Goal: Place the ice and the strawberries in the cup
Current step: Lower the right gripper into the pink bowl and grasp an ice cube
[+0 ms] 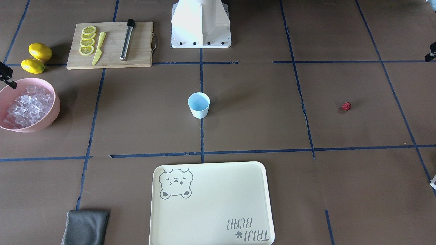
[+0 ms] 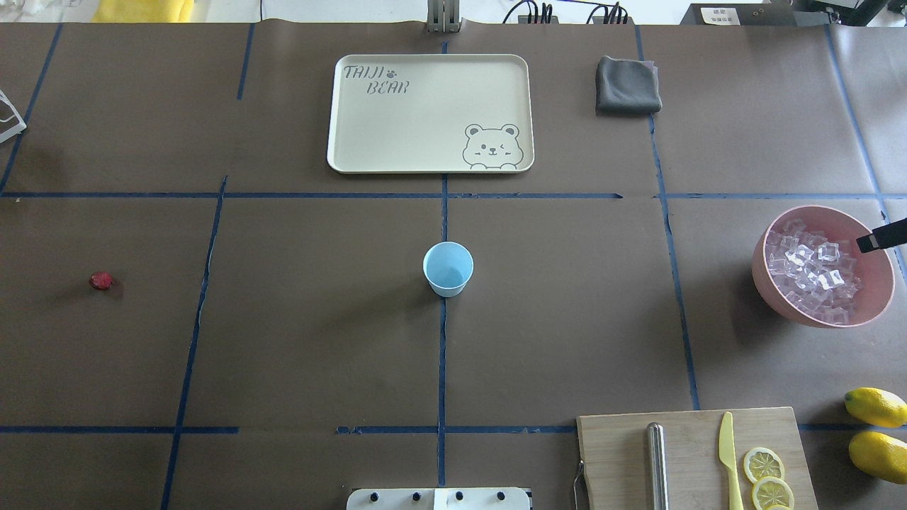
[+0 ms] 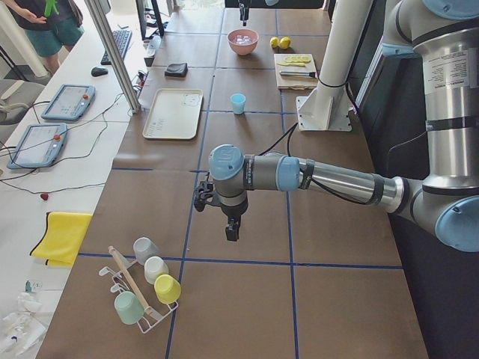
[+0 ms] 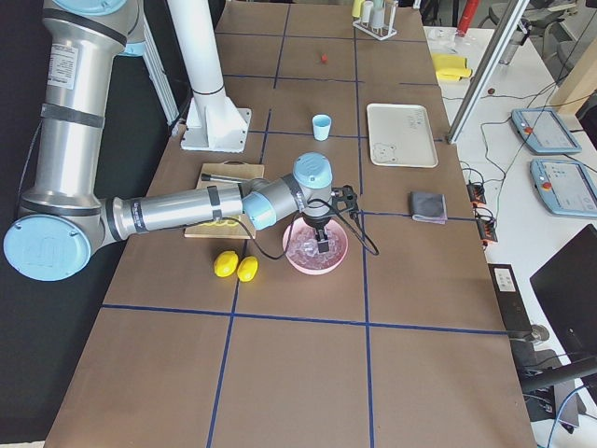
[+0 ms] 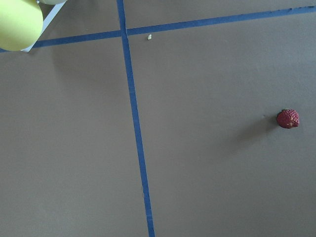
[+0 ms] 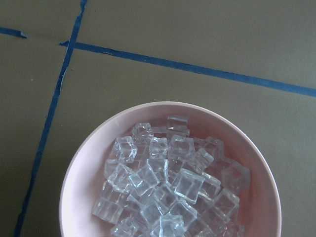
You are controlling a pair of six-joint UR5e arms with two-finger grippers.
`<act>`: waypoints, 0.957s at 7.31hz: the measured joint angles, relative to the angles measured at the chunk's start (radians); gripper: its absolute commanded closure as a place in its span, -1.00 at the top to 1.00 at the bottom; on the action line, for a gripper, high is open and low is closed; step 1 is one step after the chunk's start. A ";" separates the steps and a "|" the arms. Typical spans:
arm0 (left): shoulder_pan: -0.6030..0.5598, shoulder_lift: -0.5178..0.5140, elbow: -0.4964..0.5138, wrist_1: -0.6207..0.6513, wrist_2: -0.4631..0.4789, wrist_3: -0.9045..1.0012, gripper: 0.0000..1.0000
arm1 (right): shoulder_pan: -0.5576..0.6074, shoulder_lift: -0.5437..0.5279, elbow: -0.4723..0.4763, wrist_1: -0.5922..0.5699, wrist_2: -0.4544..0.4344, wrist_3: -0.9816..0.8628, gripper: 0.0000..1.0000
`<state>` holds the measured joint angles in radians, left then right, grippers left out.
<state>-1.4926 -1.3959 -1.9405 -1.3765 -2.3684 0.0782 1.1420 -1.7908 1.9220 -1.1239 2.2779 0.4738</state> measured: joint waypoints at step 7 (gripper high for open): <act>0.000 0.001 0.001 0.003 0.000 0.000 1.00 | -0.127 -0.004 -0.081 0.058 -0.067 0.058 -0.44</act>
<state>-1.4926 -1.3951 -1.9398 -1.3733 -2.3685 0.0782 1.0147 -1.7949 1.8408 -1.0660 2.2105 0.5319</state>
